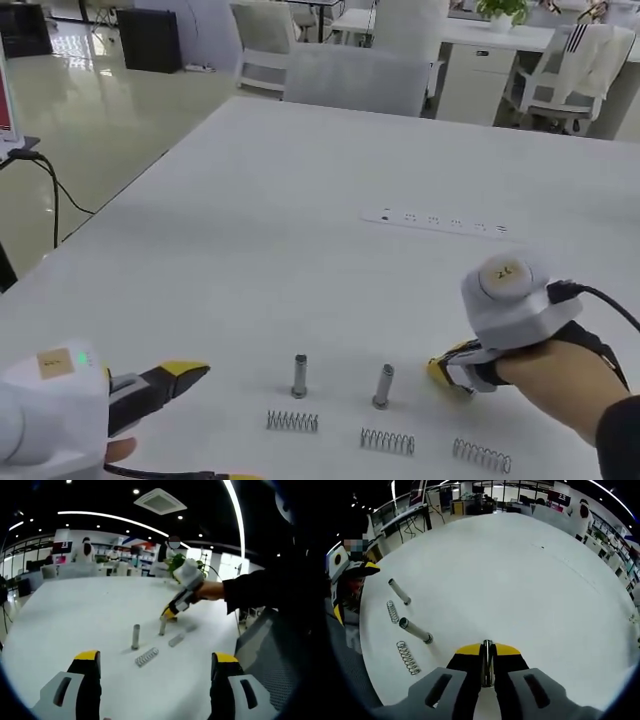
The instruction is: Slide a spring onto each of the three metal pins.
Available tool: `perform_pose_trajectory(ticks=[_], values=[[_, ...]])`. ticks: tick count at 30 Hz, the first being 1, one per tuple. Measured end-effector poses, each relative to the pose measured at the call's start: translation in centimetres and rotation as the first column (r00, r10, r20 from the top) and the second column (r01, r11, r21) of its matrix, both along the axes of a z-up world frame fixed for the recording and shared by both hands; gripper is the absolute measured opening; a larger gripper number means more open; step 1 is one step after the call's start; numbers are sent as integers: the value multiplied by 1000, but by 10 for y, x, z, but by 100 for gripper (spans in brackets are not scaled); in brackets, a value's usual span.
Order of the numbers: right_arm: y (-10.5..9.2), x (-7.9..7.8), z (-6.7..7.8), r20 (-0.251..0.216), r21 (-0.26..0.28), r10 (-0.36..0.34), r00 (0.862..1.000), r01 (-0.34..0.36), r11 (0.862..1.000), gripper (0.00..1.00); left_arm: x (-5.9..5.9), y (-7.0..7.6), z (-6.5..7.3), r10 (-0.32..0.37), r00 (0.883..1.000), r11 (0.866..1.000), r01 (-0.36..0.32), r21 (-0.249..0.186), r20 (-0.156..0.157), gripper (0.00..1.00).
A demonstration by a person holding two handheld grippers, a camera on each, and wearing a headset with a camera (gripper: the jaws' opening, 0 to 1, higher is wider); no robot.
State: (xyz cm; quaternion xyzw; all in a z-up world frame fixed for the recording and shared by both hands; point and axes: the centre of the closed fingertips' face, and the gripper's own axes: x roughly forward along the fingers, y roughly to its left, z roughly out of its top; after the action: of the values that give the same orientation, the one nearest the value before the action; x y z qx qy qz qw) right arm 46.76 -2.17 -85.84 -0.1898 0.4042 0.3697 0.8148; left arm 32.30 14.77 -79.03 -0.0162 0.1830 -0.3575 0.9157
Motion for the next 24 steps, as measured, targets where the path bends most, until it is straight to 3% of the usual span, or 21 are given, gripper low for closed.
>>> perform_pose_trajectory(ticks=[8, 24], values=[[-9, -8, 16, -2, 64, -36, 999, 36, 997, 5, 0, -1, 0, -6, 1000, 1000, 6, 2, 1, 88], [-21, -25, 34, 33, 102, -59, 998, 55, 993, 5, -2, -6, 8, -15, 1000, 1000, 15, 4, 17, 88]])
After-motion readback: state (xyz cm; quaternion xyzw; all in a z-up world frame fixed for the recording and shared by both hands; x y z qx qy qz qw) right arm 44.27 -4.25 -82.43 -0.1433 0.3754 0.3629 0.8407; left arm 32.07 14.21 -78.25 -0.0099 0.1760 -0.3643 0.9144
